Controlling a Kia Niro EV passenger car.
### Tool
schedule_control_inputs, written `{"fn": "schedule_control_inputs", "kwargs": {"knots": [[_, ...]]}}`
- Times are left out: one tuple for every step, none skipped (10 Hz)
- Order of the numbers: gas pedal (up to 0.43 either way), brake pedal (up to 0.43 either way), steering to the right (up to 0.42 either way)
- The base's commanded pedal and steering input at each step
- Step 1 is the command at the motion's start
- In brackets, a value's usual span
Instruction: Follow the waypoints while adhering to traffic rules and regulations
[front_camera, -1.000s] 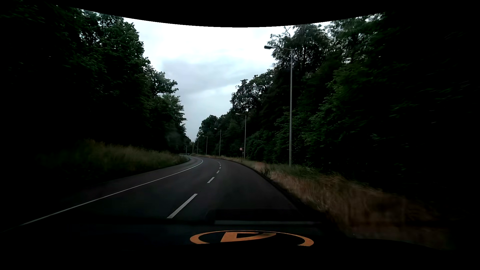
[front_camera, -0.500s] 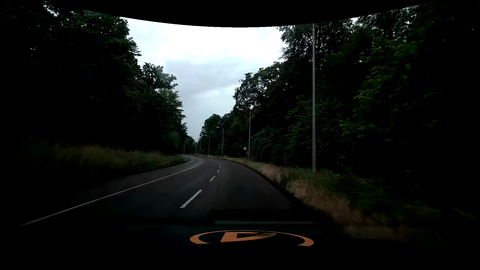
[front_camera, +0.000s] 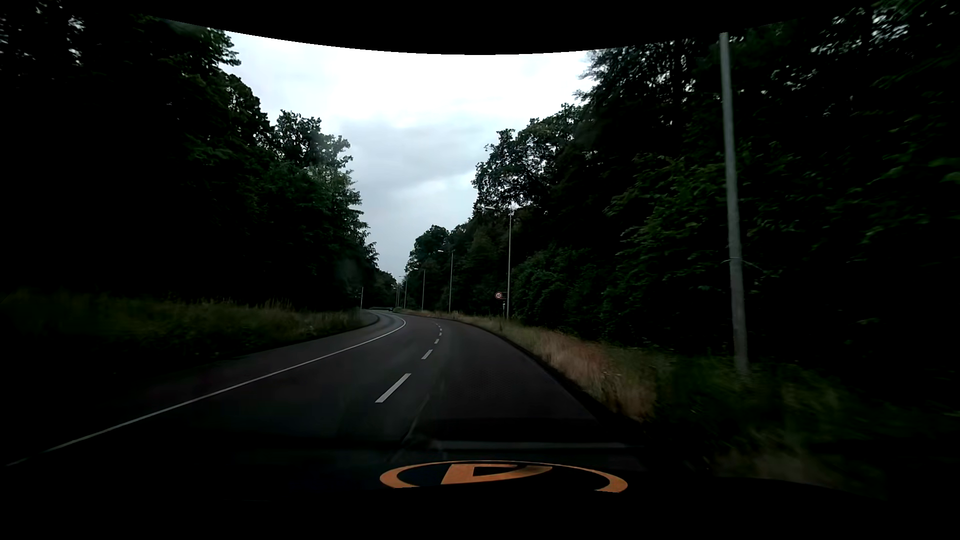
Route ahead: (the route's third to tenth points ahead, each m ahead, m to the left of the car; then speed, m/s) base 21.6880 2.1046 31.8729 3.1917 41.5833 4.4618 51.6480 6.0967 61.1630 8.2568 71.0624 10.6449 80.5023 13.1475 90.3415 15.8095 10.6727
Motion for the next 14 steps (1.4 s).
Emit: {"fn": "schedule_control_inputs", "kwargs": {"knots": [[0.177, 0.000, -0.018], [0.177, 0.000, -0.017], [0.177, 0.000, -0.017], [0.177, 0.000, -0.019], [0.177, 0.000, -0.020], [0.177, 0.000, -0.021], [0.177, 0.000, -0.021], [0.177, 0.000, -0.021], [0.177, 0.000, -0.021], [0.189, 0.000, -0.021], [0.189, 0.000, -0.021], [0.189, 0.000, -0.020], [0.189, 0.000, -0.020], [0.189, 0.000, -0.020]]}}
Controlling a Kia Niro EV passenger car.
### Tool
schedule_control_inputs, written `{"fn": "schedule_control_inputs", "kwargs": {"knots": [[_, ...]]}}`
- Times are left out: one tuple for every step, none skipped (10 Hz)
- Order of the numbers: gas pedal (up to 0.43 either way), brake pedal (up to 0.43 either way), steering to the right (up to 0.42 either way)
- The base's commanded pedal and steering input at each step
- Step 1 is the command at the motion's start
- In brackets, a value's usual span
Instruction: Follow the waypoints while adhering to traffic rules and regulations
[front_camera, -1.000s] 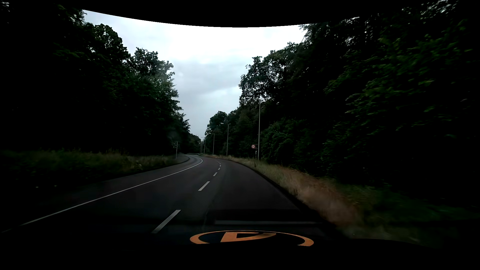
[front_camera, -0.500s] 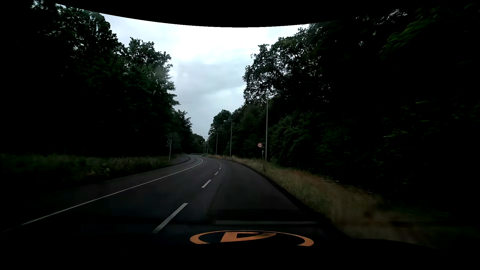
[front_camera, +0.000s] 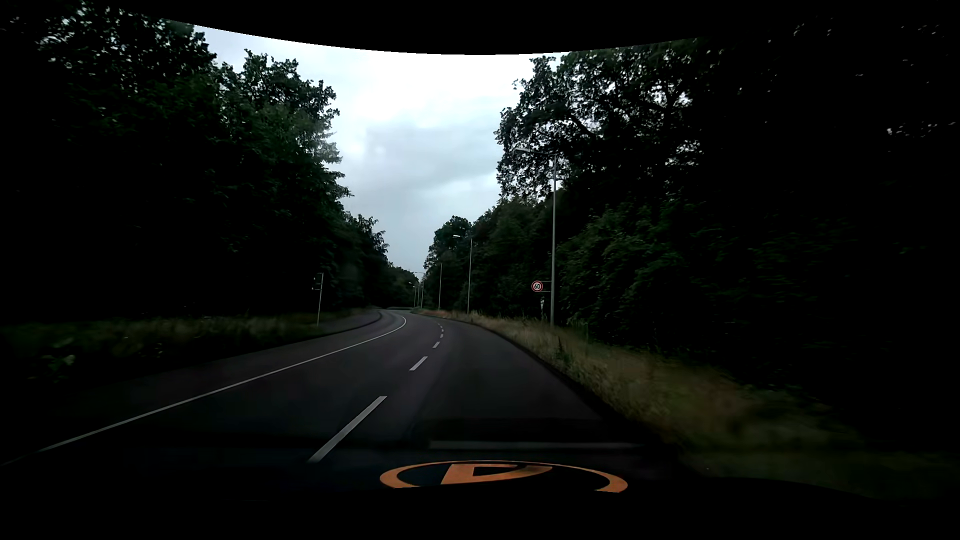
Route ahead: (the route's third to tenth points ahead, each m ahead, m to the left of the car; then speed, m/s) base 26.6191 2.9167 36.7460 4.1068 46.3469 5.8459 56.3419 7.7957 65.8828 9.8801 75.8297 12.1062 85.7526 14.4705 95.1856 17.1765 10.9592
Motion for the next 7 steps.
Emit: {"fn": "schedule_control_inputs", "kwargs": {"knots": [[0.189, 0.000, -0.020], [0.189, 0.000, -0.019], [0.189, 0.000, -0.019], [0.189, 0.000, -0.019], [0.268, 0.000, -0.018], [0.370, 0.000, -0.018], [0.421, 0.000, -0.018]]}}
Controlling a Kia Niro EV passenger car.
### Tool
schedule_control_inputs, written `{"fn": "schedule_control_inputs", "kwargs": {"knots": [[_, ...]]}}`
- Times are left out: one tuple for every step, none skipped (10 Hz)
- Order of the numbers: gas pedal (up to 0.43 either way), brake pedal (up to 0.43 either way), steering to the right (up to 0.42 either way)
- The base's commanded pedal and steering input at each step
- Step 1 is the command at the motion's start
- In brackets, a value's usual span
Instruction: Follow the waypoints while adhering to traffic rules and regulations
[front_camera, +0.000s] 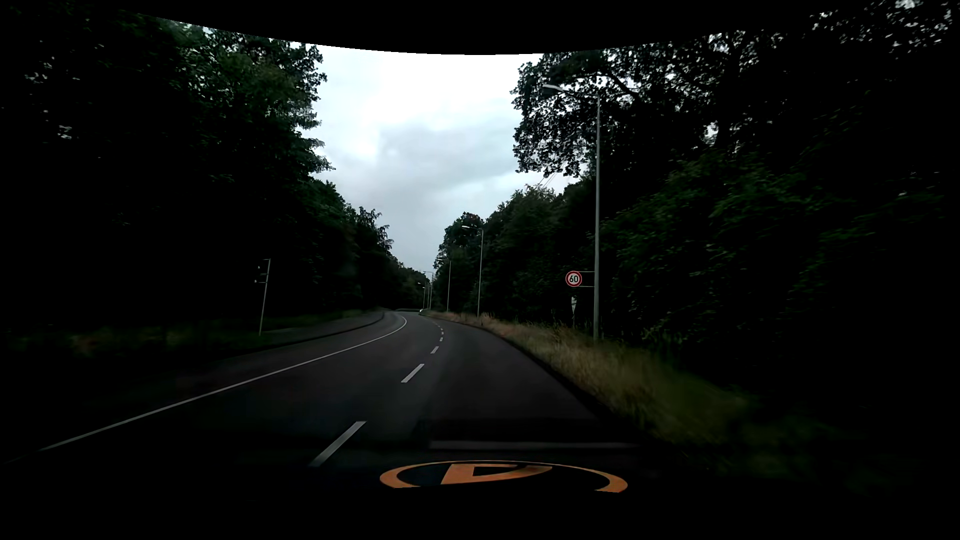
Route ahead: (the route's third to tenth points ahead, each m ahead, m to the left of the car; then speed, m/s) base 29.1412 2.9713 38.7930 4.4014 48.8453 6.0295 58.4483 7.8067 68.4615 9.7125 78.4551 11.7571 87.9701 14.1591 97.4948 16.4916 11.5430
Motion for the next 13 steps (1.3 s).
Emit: {"fn": "schedule_control_inputs", "kwargs": {"knots": [[0.441, 0.000, -0.018], [0.441, 0.000, -0.018], [0.441, 0.000, -0.018], [0.441, 0.000, -0.019], [0.441, 0.000, -0.019], [0.441, 0.000, -0.019], [0.429, 0.000, -0.019], [0.421, 0.000, -0.019], [0.398, 0.000, -0.019], [0.390, 0.000, -0.019], [0.378, 0.000, -0.020], [0.378, 0.000, -0.020], [0.378, 0.000, -0.020]]}}
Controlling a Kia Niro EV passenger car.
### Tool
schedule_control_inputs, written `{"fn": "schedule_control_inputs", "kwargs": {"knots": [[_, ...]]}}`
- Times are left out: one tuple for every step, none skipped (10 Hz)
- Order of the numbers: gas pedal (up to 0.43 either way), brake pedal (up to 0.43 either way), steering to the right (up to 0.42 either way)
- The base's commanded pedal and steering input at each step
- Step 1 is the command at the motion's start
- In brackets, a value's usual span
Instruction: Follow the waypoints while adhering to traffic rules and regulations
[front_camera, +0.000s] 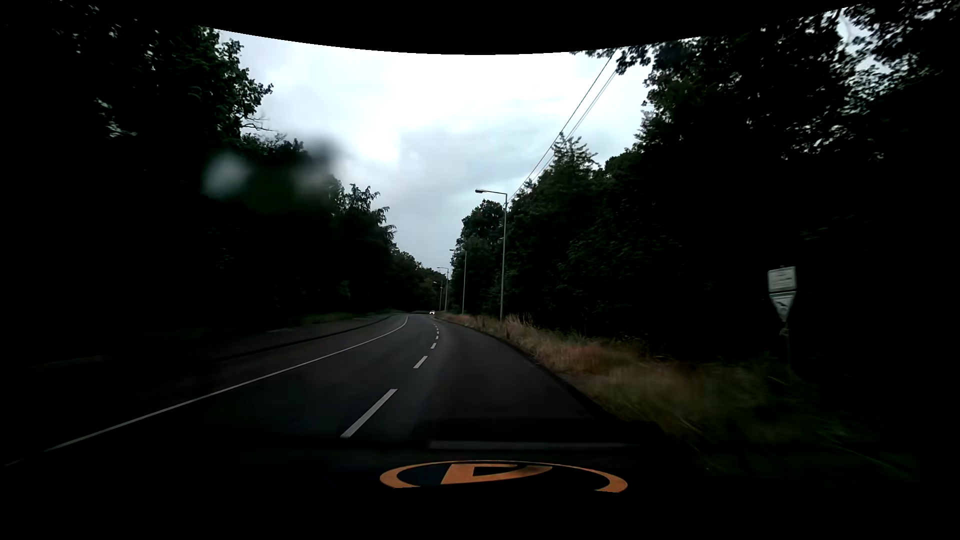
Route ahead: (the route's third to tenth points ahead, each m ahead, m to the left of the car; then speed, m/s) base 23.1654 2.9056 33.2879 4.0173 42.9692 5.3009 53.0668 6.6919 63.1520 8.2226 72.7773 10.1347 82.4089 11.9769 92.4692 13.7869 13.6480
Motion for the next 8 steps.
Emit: {"fn": "schedule_control_inputs", "kwargs": {"knots": [[0.378, 0.000, -0.020], [0.370, 0.000, -0.020], [0.370, 0.000, -0.021], [0.358, 0.000, -0.021], [0.358, 0.000, -0.021], [0.358, 0.000, -0.022], [0.358, 0.000, -0.023], [0.358, 0.000, -0.025]]}}
